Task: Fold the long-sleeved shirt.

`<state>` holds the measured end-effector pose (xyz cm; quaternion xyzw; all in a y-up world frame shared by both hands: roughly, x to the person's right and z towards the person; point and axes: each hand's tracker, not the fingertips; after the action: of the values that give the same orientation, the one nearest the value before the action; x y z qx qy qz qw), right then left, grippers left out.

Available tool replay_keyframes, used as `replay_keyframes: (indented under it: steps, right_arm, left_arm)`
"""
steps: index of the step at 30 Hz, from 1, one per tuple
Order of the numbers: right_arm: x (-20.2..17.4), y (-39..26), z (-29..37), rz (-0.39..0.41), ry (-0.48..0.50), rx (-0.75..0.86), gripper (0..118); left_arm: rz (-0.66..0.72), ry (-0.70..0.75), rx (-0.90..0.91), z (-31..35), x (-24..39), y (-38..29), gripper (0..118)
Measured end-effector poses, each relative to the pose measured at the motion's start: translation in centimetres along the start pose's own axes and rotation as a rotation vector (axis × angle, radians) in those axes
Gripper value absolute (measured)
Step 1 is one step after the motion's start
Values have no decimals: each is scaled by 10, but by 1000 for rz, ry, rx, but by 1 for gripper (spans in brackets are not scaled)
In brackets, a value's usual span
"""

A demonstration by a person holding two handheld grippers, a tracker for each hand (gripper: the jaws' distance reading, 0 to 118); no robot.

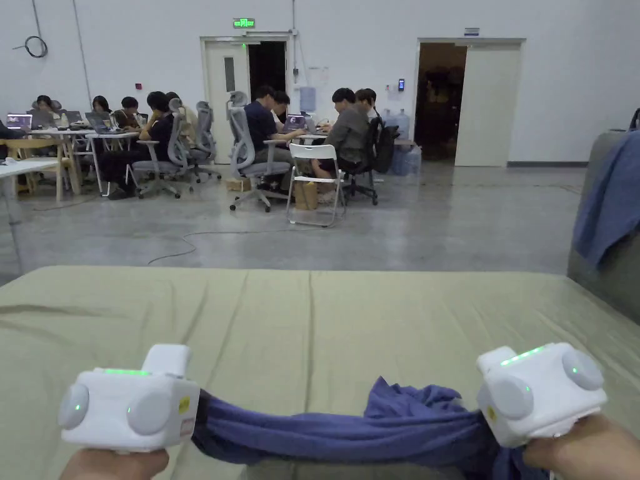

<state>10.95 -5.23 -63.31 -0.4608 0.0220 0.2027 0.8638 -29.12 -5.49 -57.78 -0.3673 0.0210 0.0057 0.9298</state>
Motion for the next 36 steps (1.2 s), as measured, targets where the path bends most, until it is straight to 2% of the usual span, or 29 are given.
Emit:
replay_keyframes:
  steps: [3, 5, 9, 11, 13, 17, 21, 25, 26, 28, 30, 31, 32, 33, 34, 35, 36]
  right_arm:
    - [-18, -65, -17, 45, 60, -69, 5]
    - [-25, -108, -10, 43, 71, -75, 5]
    - [-40, -176, 29, 112, 76, -65, 5]
    - [-46, -208, 54, 120, 124, -67, 5]
    - [-50, -235, 74, 111, 149, -89, 5]
    - [-66, -284, 110, 166, 166, -119, 5]
    - [-80, -313, 127, 163, 172, -180, 5]
    - [-87, -325, 118, 202, 153, -191, 6]
    - [-87, -322, 112, 200, 152, -198, 6]
    - [-85, -316, 102, 136, 190, -251, 8]
    - [-73, -309, 96, 59, 239, -260, 27]
    - [-65, -306, 97, 25, 276, -252, 36]
    - [-54, -306, 107, -23, 302, -238, 48]
    - [-46, -306, 119, -58, 293, -215, 70]
    - [-33, -308, 137, -95, 265, -162, 83]
    - [-23, -310, 162, -136, 249, -72, 87]
    - [-17, -312, 183, -168, 253, -3, 87]
  left_arm:
    - [12, -26, -105, -2, -9, -67, 5]
    - [23, -46, -140, 11, -16, -108, 5]
    - [28, -73, -136, 62, -22, -169, 5]
    - [66, -121, -170, 90, -28, -195, 5]
    - [42, -101, -184, 111, -29, -216, 5]
    - [52, -105, -243, 151, -35, -257, 5]
    - [83, -109, -271, 180, -35, -292, 5]
    - [189, -132, -360, 179, -46, -315, 5]
    - [185, -122, -351, 175, -47, -318, 5]
    - [206, -125, -347, 167, -48, -317, 5]
    - [247, -109, -351, 163, -48, -311, 6]
    - [299, -96, -356, 165, -48, -309, 13]
    - [336, -91, -342, 171, -49, -303, 30]
    - [360, -104, -280, 185, -51, -298, 73]
    - [366, -129, -194, 204, -51, -293, 103]
    - [366, -138, -115, 225, -48, -287, 118]
    - [374, -121, -61, 244, -46, -287, 118]
